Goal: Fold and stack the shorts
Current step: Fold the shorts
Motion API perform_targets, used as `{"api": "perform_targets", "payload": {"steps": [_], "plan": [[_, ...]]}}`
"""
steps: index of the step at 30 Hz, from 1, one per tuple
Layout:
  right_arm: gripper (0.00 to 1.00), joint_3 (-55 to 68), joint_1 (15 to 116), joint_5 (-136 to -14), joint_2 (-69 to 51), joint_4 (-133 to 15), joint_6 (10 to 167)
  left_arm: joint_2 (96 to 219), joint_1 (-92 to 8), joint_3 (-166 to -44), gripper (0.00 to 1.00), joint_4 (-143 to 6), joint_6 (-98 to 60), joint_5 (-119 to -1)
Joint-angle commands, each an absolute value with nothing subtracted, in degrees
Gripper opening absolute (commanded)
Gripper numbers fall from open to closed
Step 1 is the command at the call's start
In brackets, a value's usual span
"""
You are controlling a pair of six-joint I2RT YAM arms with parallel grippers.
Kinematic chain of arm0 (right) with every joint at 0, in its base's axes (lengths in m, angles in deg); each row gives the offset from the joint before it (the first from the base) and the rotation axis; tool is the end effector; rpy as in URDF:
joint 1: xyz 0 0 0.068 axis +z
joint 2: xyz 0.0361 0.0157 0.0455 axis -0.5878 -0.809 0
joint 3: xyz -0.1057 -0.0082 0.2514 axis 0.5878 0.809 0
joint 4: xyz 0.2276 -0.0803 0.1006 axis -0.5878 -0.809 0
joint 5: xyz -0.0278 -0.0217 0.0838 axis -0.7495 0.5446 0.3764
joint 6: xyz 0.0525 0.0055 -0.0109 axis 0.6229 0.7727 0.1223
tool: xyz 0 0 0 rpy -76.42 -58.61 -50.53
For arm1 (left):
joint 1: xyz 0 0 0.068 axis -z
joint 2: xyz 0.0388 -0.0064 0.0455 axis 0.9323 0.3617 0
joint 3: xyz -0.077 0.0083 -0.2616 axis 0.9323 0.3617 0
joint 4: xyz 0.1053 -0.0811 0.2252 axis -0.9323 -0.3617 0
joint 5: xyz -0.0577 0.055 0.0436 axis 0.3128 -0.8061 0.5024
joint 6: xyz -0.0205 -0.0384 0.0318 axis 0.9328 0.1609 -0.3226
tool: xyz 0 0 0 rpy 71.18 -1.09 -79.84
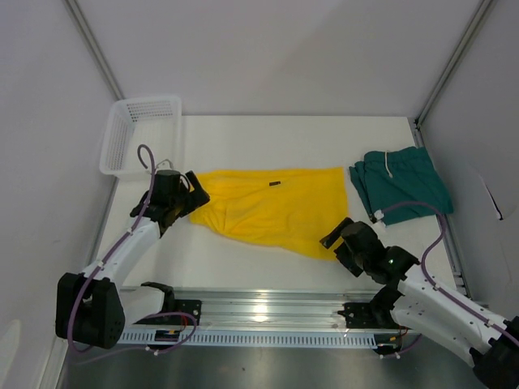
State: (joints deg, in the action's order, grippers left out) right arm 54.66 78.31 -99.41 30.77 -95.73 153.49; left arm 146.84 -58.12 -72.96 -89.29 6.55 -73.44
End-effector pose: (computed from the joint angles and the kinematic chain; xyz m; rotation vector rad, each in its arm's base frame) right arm 0.1114 0.0875 0.2018 0.7597 2.3733 0.5230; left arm 0.2311 -0.0402 0.2306 -0.5875 2.2636 -0.3149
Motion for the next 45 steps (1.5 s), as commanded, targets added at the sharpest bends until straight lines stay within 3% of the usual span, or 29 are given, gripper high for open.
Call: {"api": "perform_targets", "payload": {"steps": [1, 7, 12, 16, 21, 30, 34, 45], "plan": [[0.99, 57.24, 77.58, -97.88, 30.89, -95.76, 172.44, 144.14, -58.42, -72.44, 0.99, -90.21, 7.94, -72.4], [0.95, 66.12, 77.14, -96.74, 32.29, -88.65, 185.56, 141.94, -58.42, -71.21, 0.99, -90.3, 8.64, -72.49], [0.86, 70.25, 77.05, -102.96, 34.93, -88.02, 192.44, 141.06, -58.42, -69.72, 0.99, -89.78, 9.7, -70.82], [0.77, 71.75, 76.09, -107.28, 35.9, -87.06, 194.55, 140.27, -58.42, -67.26, 0.99, -88.2, 11.37, -68.53], [0.72, 73.51, 74.42, -109.83, 32.75, -82.76, 194.12, 138.95, -58.51, -65.32, 0.99, -87.05, 12.86, -66.77], [0.31, 74.3, 71.69, -111.07, 27.03, -73.97, 190.78, 136.75, -58.42, -61.54, 0.99, -87.22, 17.96, -63.88], [0.0, 73.95, 71.07, -111.77, 27.64, -74.57, 189.9, 136.23, -58.42, -60.14, 0.99, -89.15, 21.38, -64.04], [0.0, 73.07, 70.81, -112.3, 28.69, -75.99, 190.16, 136.4, -58.33, -50.38, 0.99, -74.78, 33.95, -64.49]]}}
